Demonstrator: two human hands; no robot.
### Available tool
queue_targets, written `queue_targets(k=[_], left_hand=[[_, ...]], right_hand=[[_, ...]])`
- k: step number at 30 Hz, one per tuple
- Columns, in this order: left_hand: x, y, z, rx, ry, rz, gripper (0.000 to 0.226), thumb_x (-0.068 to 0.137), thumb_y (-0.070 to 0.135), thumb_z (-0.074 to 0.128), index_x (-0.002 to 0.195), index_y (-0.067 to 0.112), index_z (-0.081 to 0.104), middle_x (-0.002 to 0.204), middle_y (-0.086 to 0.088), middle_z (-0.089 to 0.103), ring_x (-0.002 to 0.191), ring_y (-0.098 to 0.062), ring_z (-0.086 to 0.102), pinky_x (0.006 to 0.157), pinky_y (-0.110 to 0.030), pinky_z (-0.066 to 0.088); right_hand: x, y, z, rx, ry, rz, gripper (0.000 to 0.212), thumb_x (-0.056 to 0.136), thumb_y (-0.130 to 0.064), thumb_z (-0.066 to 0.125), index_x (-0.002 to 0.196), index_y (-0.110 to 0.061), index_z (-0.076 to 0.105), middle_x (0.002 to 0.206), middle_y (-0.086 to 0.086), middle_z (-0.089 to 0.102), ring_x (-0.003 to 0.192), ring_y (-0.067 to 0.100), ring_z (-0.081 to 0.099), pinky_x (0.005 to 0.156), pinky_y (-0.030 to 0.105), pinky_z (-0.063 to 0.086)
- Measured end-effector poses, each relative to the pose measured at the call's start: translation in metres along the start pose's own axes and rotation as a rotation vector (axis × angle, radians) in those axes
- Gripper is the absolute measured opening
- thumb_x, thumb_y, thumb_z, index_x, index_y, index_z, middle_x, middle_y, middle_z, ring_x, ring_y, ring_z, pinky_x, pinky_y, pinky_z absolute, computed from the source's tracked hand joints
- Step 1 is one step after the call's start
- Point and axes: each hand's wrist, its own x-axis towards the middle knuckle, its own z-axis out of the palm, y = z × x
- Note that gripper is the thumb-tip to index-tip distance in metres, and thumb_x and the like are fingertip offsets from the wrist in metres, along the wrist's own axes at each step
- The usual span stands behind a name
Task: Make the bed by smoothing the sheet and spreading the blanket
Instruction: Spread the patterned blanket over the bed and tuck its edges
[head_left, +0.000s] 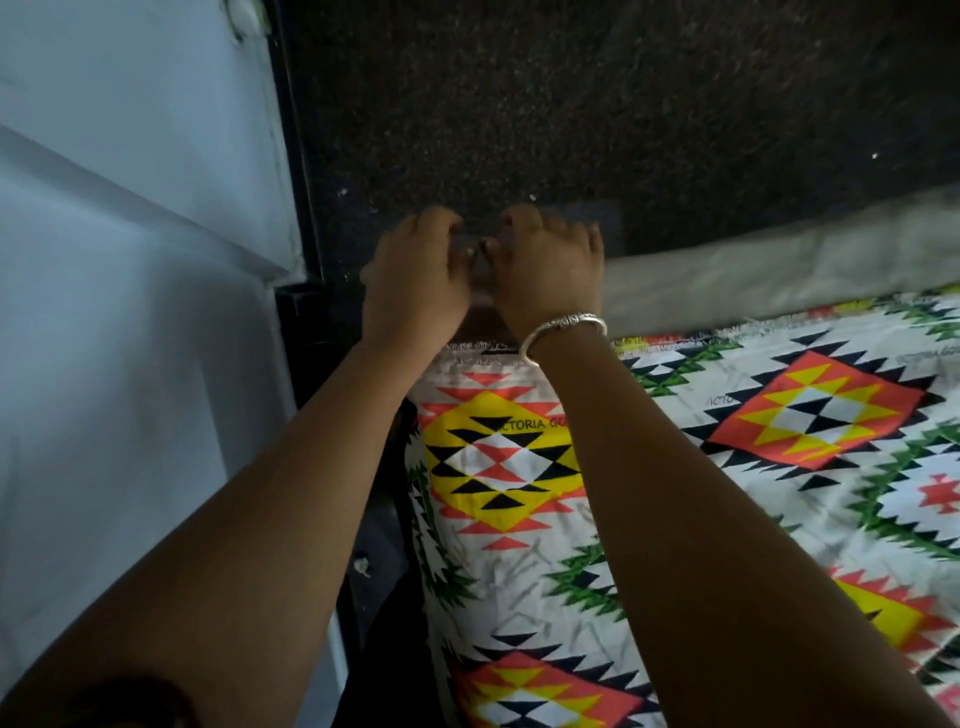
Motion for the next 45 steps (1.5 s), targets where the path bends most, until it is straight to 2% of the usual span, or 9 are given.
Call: queue_targets(k=[3, 6, 8, 11, 23, 31, 36, 40, 45], left_hand=[[-0.010, 0.017, 0.005, 0.148, -0.110, 0.149, 0.025, 0.089, 0.019, 0.054, 0.113, 0.012, 0.054, 0.113, -0.010, 0.056, 0.106, -0.028, 0.052, 0.082, -0.036, 0.039], [-0.022, 0.023, 0.014, 0.294, -0.224, 0.168, 0.037, 0.091, 0.031, 0.051, 0.124, 0.016, 0.048, 0.121, -0.010, 0.055, 0.111, -0.031, 0.051, 0.090, -0.041, 0.036], [-0.023, 0.023, 0.019, 0.417, -0.262, 0.143, 0.043, 0.093, 0.036, 0.044, 0.132, 0.019, 0.042, 0.129, -0.009, 0.053, 0.118, -0.033, 0.047, 0.103, -0.049, 0.028], [-0.020, 0.041, 0.024, 0.427, -0.265, 0.123, 0.045, 0.097, 0.036, 0.035, 0.139, 0.022, 0.037, 0.141, -0.005, 0.044, 0.131, -0.029, 0.038, 0.110, -0.062, 0.005], [-0.016, 0.119, 0.062, 0.476, -0.398, 0.411, 0.054, 0.098, 0.040, 0.031, 0.148, 0.026, 0.016, 0.158, -0.001, 0.013, 0.145, -0.028, 0.012, 0.110, -0.064, -0.003], [0.028, 0.148, 0.080, 0.414, -0.664, 0.407, 0.061, 0.097, 0.034, 0.034, 0.150, 0.021, 0.007, 0.154, -0.009, 0.021, 0.134, -0.033, 0.032, 0.105, -0.047, 0.033], [0.068, 0.158, 0.071, 0.355, -0.725, 0.484, 0.060, 0.098, 0.037, 0.035, 0.150, 0.019, 0.010, 0.153, -0.008, 0.023, 0.132, -0.032, 0.033, 0.102, -0.047, 0.038], [0.080, 0.179, 0.068, 0.407, -0.772, 0.587, 0.059, 0.098, 0.032, 0.037, 0.150, 0.019, 0.011, 0.154, -0.004, 0.022, 0.133, -0.030, 0.033, 0.101, -0.044, 0.037], [0.077, 0.198, 0.075, 0.370, -0.885, 0.575, 0.068, 0.094, 0.029, 0.046, 0.150, 0.020, 0.009, 0.156, -0.002, 0.018, 0.136, -0.028, 0.029, 0.107, -0.043, 0.034]], right_hand=[[-0.023, 0.022, -0.008, -0.002, 0.109, 0.040, 0.031, 0.088, -0.028, 0.053, 0.114, -0.013, 0.059, 0.115, 0.015, 0.061, 0.114, 0.035, 0.050, 0.112, 0.051, 0.022], [-0.047, 0.043, -0.012, 0.031, 0.090, 0.076, 0.038, 0.086, -0.030, 0.056, 0.119, -0.011, 0.059, 0.127, 0.018, 0.055, 0.122, 0.038, 0.045, 0.110, 0.056, 0.024], [-0.057, 0.053, -0.012, 0.065, -0.077, 0.039, 0.054, 0.089, -0.038, 0.052, 0.138, -0.017, 0.042, 0.150, 0.011, 0.033, 0.139, 0.033, 0.025, 0.114, 0.055, 0.015], [-0.061, 0.060, -0.010, 0.050, -0.179, -0.027, 0.065, 0.093, -0.044, 0.043, 0.149, -0.023, 0.017, 0.159, 0.001, 0.006, 0.145, 0.028, 0.001, 0.115, 0.054, 0.002], [-0.060, 0.127, -0.028, 0.016, -0.142, 0.206, 0.066, 0.096, -0.042, 0.033, 0.151, -0.020, 0.003, 0.158, 0.012, -0.005, 0.145, 0.031, -0.010, 0.116, 0.053, -0.002], [-0.042, 0.134, -0.025, 0.018, -0.163, 0.340, 0.081, 0.089, -0.052, 0.041, 0.150, -0.024, -0.004, 0.159, 0.004, -0.007, 0.144, 0.029, -0.014, 0.115, 0.052, -0.007], [-0.006, 0.137, -0.041, 0.025, -0.131, 0.469, 0.068, 0.092, -0.047, 0.032, 0.150, -0.028, 0.004, 0.158, 0.009, -0.007, 0.144, 0.033, -0.013, 0.114, 0.050, -0.008], [0.015, 0.159, -0.060, 0.071, -0.162, 0.648, 0.076, 0.088, -0.046, 0.044, 0.150, -0.016, 0.012, 0.156, 0.021, -0.004, 0.145, 0.034, -0.007, 0.115, 0.048, -0.003], [0.022, 0.165, -0.075, 0.066, -0.234, 0.617, 0.055, 0.095, -0.030, 0.032, 0.147, -0.018, 0.023, 0.156, 0.020, -0.002, 0.145, 0.033, -0.003, 0.115, 0.050, -0.002]])
